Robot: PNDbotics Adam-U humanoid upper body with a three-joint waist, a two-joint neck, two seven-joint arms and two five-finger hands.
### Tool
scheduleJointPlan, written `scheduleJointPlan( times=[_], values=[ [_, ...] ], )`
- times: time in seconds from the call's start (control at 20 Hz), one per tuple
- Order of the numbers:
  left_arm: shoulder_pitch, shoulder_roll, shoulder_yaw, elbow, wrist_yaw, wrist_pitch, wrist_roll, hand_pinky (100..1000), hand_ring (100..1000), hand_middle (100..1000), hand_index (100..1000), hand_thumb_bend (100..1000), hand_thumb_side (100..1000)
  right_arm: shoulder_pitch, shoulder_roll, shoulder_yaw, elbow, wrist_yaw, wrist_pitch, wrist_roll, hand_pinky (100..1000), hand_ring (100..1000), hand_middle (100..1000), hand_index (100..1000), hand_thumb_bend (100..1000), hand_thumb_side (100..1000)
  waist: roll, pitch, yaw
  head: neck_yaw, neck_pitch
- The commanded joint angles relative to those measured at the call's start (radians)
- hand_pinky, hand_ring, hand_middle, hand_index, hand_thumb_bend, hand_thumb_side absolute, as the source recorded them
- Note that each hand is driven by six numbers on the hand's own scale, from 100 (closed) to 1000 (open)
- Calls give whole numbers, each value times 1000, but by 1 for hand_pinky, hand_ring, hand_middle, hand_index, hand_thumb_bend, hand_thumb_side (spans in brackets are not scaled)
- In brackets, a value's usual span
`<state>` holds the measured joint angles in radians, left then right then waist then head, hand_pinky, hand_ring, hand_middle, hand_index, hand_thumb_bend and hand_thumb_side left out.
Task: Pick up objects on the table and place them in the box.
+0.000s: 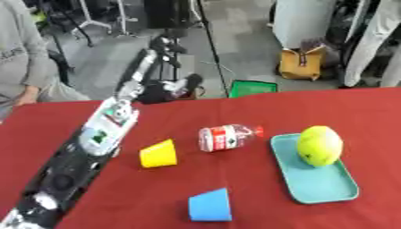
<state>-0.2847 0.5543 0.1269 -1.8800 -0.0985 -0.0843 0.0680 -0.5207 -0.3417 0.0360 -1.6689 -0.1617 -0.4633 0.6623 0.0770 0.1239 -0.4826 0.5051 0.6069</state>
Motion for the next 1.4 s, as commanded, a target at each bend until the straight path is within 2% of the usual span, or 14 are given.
scheduleJointPlan(
  times=[0.05, 0.25, 0.5, 0.6, 0.85, 1.05, 1.2, 1.4],
  values=[
    [112, 33, 91, -81, 64, -6, 60, 589, 752, 846, 920, 663, 624, 3, -40, -15, 3, 17, -16, 9, 599, 623, 641, 747, 147, 464, 5, -27, 34, -48, 23],
    [234, -14, 123, -116, 80, -34, 92, 576, 741, 837, 914, 619, 660, 15, -49, -20, 10, 26, -12, 5, 598, 623, 641, 747, 148, 465, 14, -39, 66, -70, 31],
    [321, -143, 147, -120, 55, -51, 90, 547, 712, 817, 901, 528, 730, 19, -58, -22, 19, 36, -11, 4, 598, 624, 644, 746, 163, 458, 17, -47, 119, -79, 45],
    [327, -165, 151, -120, 48, -47, 98, 545, 710, 816, 897, 522, 733, 17, -66, -23, 22, 38, -15, 2, 598, 624, 644, 747, 165, 458, 16, -45, 133, -86, 46],
    [315, -197, 148, -120, 42, -40, 107, 537, 703, 810, 884, 508, 739, 3, -98, -33, 23, 48, -30, -15, 599, 625, 644, 747, 170, 456, 17, -25, 202, -110, 35],
    [285, -204, 147, -120, 35, -52, 111, 537, 700, 805, 876, 515, 724, -11, -109, -34, 21, 54, -41, -25, 601, 626, 645, 748, 172, 455, 4, -4, 267, -130, 22],
    [268, -210, 146, -120, 31, -53, 109, 535, 699, 804, 871, 518, 734, -24, -109, -34, 25, 58, -49, -29, 603, 628, 647, 749, 173, 454, -11, 9, 284, -138, 12],
    [248, -218, 140, -120, 28, -53, 91, 536, 699, 804, 870, 526, 733, -28, -106, -37, 32, 61, -62, -35, 604, 629, 649, 750, 175, 453, -34, 14, 286, -151, 7]
  ],
)
